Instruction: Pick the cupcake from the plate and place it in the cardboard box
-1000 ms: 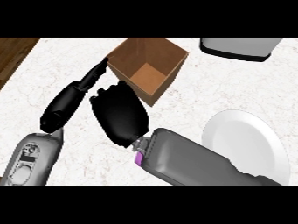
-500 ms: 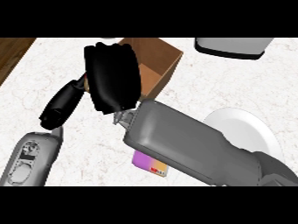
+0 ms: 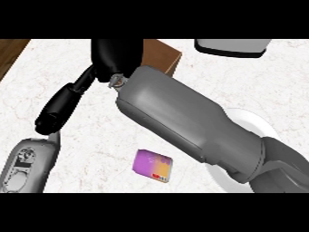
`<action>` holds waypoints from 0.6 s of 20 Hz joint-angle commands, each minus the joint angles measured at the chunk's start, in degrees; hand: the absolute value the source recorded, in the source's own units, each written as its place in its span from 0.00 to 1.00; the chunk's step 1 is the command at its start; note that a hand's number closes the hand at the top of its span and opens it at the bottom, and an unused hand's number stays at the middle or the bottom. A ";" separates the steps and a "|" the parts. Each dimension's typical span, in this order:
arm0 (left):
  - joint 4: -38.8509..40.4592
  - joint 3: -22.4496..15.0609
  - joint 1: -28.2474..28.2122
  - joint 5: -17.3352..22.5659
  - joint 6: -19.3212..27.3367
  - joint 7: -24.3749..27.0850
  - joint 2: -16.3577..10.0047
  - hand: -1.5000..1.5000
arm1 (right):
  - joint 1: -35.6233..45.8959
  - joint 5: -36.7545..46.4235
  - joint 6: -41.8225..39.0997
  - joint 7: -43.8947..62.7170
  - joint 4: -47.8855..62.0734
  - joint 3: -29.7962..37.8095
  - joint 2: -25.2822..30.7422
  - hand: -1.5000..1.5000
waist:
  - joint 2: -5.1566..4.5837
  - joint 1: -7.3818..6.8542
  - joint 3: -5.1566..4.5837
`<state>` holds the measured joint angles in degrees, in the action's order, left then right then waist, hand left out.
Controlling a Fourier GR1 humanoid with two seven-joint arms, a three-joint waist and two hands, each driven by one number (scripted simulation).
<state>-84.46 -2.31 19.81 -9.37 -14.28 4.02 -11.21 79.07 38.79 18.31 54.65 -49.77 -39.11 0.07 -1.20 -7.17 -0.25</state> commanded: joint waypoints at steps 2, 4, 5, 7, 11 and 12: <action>0.22 0.93 -1.27 0.46 -0.85 0.69 -1.14 0.50 | 3.18 -8.39 -5.01 -3.87 9.80 1.54 -0.07 1.00 | -0.22 0.86 0.02; 0.51 2.54 -0.87 1.32 -0.81 1.72 -1.78 0.50 | 0.82 -12.60 -8.89 -6.28 10.90 2.28 -0.07 1.00 | -0.18 1.70 0.05; -0.78 0.37 1.54 -0.54 1.42 -2.27 0.74 0.50 | 0.56 -13.77 -10.32 -9.61 13.33 3.66 -0.07 1.00 | -0.36 1.98 0.13; -1.59 1.34 -1.94 1.35 -1.05 -0.07 -0.91 0.50 | 1.43 -16.15 -12.81 -10.17 14.98 2.30 -0.07 1.00 | -0.08 1.29 0.08; -2.51 0.71 -3.82 -0.20 0.22 0.72 -0.59 0.50 | 1.17 -17.98 -17.77 -17.21 22.10 3.96 -0.07 1.00 | -0.16 2.05 0.12; -2.01 1.79 -2.11 0.89 -0.29 -1.10 -0.96 0.50 | 1.35 -17.74 -20.01 -17.70 24.58 4.19 -0.07 1.00 | -0.22 2.51 0.13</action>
<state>-85.93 -0.97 17.90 -8.72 -14.54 3.82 -11.99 80.39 22.97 3.67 41.27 -31.46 -35.67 0.00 -1.35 -5.25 -0.15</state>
